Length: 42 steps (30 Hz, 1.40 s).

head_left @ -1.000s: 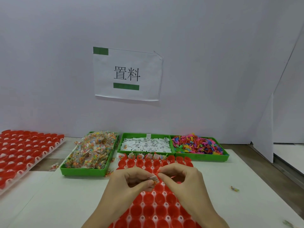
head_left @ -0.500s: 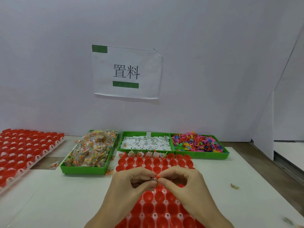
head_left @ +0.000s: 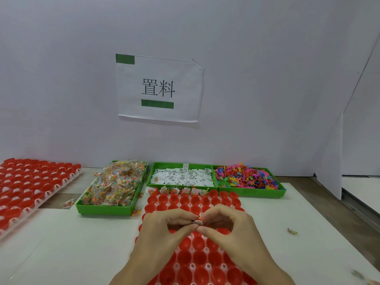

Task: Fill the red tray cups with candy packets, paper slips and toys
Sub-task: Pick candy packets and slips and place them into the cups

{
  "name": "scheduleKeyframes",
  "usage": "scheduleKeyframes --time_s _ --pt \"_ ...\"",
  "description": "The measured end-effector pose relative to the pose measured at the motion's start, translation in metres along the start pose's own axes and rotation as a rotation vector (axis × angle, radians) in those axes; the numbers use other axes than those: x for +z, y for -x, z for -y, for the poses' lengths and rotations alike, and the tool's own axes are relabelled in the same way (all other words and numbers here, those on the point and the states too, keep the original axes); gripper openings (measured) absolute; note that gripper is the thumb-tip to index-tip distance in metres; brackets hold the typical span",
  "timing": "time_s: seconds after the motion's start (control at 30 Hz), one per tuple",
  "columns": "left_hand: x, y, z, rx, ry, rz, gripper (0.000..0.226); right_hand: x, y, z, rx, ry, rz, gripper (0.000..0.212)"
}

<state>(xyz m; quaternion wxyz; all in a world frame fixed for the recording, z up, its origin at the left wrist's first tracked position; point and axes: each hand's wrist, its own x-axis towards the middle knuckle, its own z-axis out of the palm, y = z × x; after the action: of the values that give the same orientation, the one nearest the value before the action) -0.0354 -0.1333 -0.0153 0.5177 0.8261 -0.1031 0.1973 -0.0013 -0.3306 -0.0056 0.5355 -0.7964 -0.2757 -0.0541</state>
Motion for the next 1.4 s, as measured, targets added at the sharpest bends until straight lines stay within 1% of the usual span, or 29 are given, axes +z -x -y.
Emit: scheduleKeyframes --time_s 0.13,0.23,0.27,0.33,0.4,0.47,0.63,0.7,0.8,0.87,0.97,1.07,1.17,1.3,1.4 --pt "0.002 0.000 0.001 -0.024 0.058 0.002 0.023 -0.004 -0.002 0.000 -0.024 0.012 0.005 0.018" --pt "0.004 -0.001 -0.001 -0.040 0.107 0.039 0.028 -0.010 -0.004 -0.002 -0.038 0.036 -0.025 0.028" --pt "0.006 -0.001 -0.002 -0.032 0.112 0.051 0.029 -0.013 -0.006 -0.002 -0.032 0.058 -0.029 0.028" --pt "0.011 -0.004 -0.005 0.022 0.077 0.064 0.030 -0.020 -0.014 -0.003 -0.013 0.092 -0.001 0.022" --pt "0.017 -0.011 -0.005 0.087 -0.074 0.084 0.030 -0.031 -0.029 -0.006 0.011 0.104 0.019 0.016" --pt "0.020 -0.024 -0.005 0.151 -0.307 0.139 0.036 -0.044 -0.050 -0.012 0.039 0.109 -0.020 0.013" --pt "0.036 -0.062 0.001 0.308 -0.716 0.353 0.049 -0.055 -0.100 -0.043 0.133 0.076 -0.080 0.011" --pt "0.044 -0.070 0.008 0.313 -0.836 0.449 0.055 -0.050 -0.115 -0.056 0.189 0.081 -0.072 0.012" --pt "0.053 -0.074 0.016 0.340 -0.940 0.512 0.071 -0.043 -0.128 -0.070 0.213 0.195 -0.027 0.012" --pt "0.055 -0.075 0.021 0.340 -0.963 0.528 0.075 -0.043 -0.131 -0.075 0.209 0.273 -0.003 0.012" --pt "0.055 -0.080 0.027 0.326 -0.955 0.546 0.066 -0.047 -0.135 -0.077 0.193 0.365 0.034 0.013" --pt "0.055 -0.083 0.029 0.310 -0.923 0.556 0.065 -0.049 -0.137 -0.075 0.175 0.445 0.058 0.013" --pt "0.056 -0.084 0.031 0.308 -0.892 0.573 0.067 -0.050 -0.136 -0.074 0.167 0.468 0.096 0.011" --pt "0.056 -0.086 0.032 0.318 -0.846 0.572 0.068 -0.052 -0.135 -0.072 0.142 0.435 0.036 0.011" --pt "0.057 -0.088 0.031 0.301 -0.830 0.577 0.064 -0.052 -0.134 -0.073 0.136 0.418 0.062 0.010"
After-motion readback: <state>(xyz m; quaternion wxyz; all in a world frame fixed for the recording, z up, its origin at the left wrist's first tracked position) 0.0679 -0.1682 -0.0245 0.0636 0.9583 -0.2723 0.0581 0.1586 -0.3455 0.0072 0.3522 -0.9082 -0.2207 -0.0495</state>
